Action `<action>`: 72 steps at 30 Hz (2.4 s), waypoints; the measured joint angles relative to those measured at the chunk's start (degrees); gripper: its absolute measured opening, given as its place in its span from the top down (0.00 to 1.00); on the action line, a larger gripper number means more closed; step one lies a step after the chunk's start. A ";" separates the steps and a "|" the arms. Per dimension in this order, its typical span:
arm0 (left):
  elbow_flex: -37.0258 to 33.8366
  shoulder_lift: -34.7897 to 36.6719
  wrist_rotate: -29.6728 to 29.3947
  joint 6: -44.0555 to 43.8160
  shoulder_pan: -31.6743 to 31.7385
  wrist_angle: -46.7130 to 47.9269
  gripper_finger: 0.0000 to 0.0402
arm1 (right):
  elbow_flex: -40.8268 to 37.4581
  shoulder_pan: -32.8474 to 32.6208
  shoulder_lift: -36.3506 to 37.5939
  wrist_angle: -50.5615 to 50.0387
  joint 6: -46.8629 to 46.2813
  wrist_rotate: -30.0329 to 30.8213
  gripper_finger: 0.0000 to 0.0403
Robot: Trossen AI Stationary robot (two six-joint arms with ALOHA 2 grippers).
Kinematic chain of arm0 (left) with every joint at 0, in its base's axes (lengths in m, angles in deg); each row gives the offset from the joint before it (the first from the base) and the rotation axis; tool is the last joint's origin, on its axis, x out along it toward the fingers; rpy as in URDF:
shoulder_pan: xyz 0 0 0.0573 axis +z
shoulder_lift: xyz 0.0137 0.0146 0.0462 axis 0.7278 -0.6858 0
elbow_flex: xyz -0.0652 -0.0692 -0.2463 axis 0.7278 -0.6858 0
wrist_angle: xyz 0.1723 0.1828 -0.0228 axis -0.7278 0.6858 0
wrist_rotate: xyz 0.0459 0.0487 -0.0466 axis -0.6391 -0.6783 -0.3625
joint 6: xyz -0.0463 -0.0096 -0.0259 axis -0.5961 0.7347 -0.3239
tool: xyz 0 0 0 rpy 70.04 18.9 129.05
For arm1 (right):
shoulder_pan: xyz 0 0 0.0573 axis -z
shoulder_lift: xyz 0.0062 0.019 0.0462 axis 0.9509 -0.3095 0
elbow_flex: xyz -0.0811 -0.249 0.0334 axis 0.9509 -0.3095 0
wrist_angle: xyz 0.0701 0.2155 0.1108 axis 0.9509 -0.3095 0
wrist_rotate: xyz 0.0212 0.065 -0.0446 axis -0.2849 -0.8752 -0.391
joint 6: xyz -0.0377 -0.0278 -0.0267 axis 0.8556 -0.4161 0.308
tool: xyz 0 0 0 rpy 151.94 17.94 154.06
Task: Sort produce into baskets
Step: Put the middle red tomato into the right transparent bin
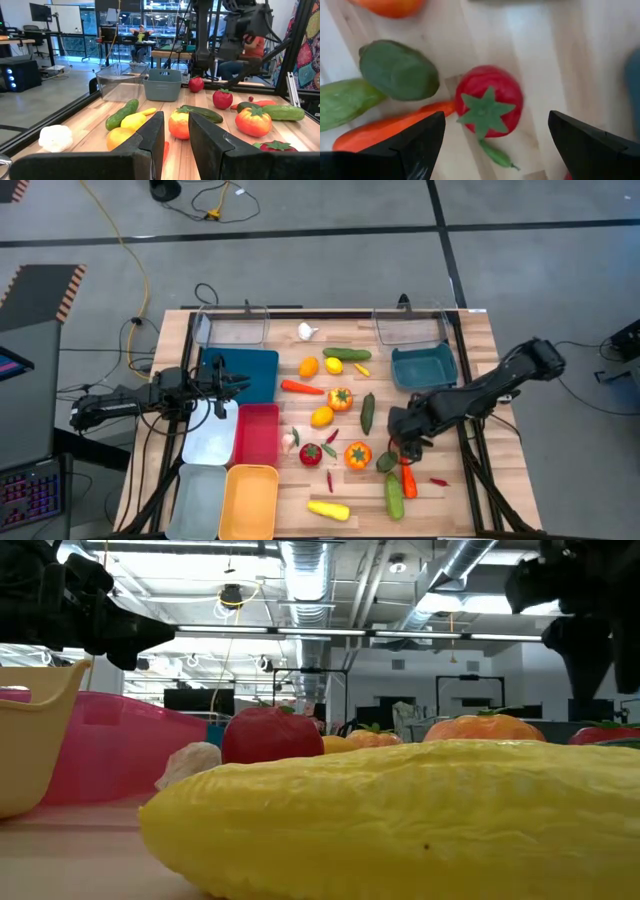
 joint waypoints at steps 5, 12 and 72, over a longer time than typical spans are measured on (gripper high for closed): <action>0.02 0.00 0.00 0.00 -0.02 -0.01 0.81 | 0.00 0.02 -2.07 -0.07 0.01 -1.02 0.06; 0.02 0.00 0.00 0.01 -0.01 -0.01 0.81 | 0.00 0.07 -5.81 -0.35 0.17 -1.02 0.06; 0.02 0.00 0.00 0.01 -0.01 0.00 0.81 | 23.89 40.51 -7.03 -16.88 33.77 11.57 0.23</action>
